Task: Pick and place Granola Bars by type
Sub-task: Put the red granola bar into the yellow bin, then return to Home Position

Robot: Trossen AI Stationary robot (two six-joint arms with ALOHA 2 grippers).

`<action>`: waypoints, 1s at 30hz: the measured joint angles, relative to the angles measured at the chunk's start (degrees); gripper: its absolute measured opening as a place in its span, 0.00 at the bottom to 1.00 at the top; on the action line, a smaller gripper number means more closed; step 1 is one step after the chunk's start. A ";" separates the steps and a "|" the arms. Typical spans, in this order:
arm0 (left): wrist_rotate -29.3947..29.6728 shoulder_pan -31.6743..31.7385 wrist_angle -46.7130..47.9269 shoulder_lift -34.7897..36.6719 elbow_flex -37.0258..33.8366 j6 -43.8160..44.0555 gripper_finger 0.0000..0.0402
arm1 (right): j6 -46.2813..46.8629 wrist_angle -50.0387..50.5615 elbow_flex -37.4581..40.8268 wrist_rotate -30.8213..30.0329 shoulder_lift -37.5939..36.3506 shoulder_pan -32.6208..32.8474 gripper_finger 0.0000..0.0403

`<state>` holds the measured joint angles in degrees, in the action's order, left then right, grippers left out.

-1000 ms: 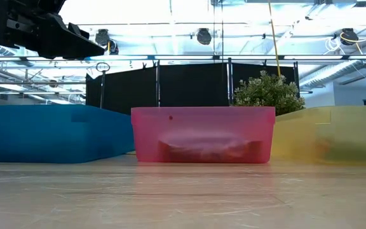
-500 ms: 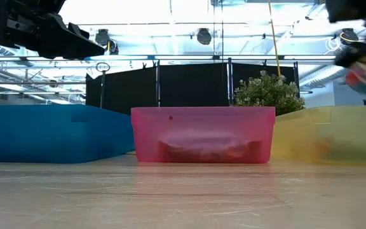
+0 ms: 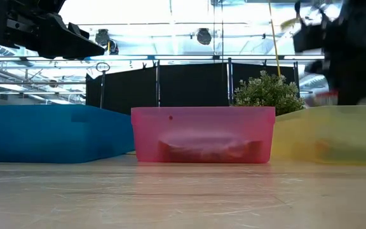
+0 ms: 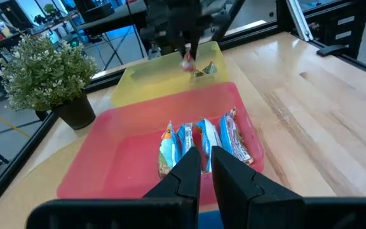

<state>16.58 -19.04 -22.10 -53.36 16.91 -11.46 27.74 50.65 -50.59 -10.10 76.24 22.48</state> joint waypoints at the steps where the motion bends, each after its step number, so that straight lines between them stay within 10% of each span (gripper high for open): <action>1: -0.06 0.01 0.03 0.02 0.00 0.65 0.12 | 0.21 -0.36 0.67 0.26 0.92 -0.65 0.07; 17: 3.10 -0.01 -0.34 0.01 -0.02 -4.85 0.12 | -1.49 -6.09 1.57 -3.72 -1.19 -2.53 0.50; 30: 2.46 -1.05 -2.11 0.04 -0.04 -7.13 0.05 | -18.41 -15.52 3.41 -17.15 -16.18 2.57 0.17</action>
<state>19.04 -20.09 -24.21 -53.32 16.86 -18.59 9.33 35.13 -47.17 -27.24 60.06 25.05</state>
